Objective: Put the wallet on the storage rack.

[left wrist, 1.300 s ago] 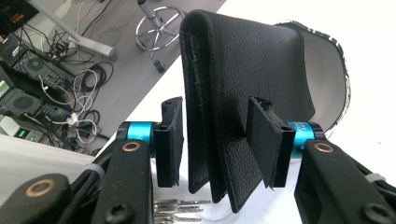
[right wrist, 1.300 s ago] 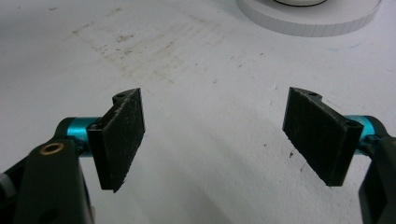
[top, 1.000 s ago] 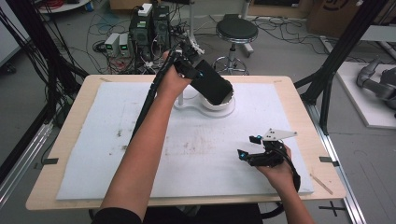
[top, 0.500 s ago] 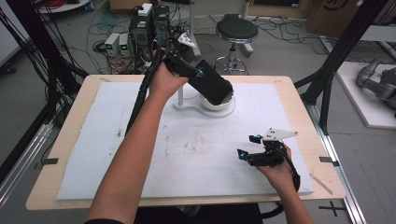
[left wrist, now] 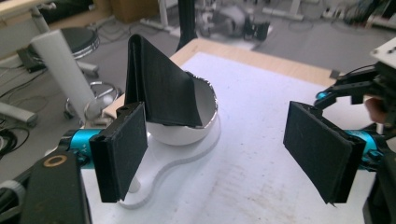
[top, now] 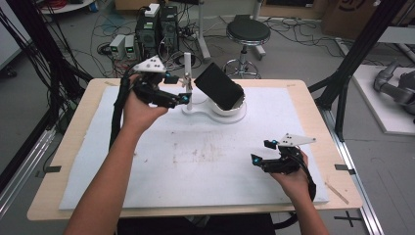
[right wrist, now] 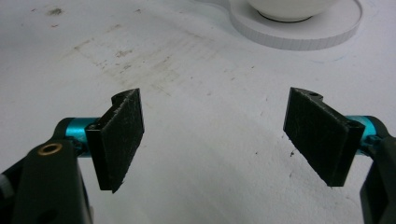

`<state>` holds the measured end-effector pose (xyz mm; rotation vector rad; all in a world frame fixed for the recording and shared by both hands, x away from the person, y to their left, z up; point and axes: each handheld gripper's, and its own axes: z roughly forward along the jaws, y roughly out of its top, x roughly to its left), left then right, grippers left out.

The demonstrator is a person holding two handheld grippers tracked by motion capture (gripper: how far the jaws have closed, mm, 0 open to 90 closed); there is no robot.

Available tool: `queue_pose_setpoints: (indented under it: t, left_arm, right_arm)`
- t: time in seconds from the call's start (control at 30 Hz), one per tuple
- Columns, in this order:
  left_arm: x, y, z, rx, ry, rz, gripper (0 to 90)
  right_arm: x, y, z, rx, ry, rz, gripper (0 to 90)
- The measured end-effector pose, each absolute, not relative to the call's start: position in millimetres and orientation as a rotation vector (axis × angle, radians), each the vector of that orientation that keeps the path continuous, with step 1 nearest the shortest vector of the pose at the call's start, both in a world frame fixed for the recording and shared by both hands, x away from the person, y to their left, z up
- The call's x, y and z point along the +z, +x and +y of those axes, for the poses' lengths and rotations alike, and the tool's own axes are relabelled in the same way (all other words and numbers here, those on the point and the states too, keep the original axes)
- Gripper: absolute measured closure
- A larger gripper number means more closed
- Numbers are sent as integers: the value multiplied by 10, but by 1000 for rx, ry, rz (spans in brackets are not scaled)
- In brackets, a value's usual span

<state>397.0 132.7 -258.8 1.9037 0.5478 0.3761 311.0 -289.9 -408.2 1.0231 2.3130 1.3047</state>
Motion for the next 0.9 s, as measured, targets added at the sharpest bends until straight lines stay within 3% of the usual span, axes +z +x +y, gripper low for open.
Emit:
queue_pose_setpoints:
  t: [0.53,0.9]
  left_arm:
    - [-3282,3500,1845,337,1828,579,101]
    - [-3661,3324,2008,342,1881,632,97]
  right_arm:
    - [-4098,3146,-2902,1289,1037,2309,209]
    - [-4107,3202,-2935,1308,1057,2296,209]
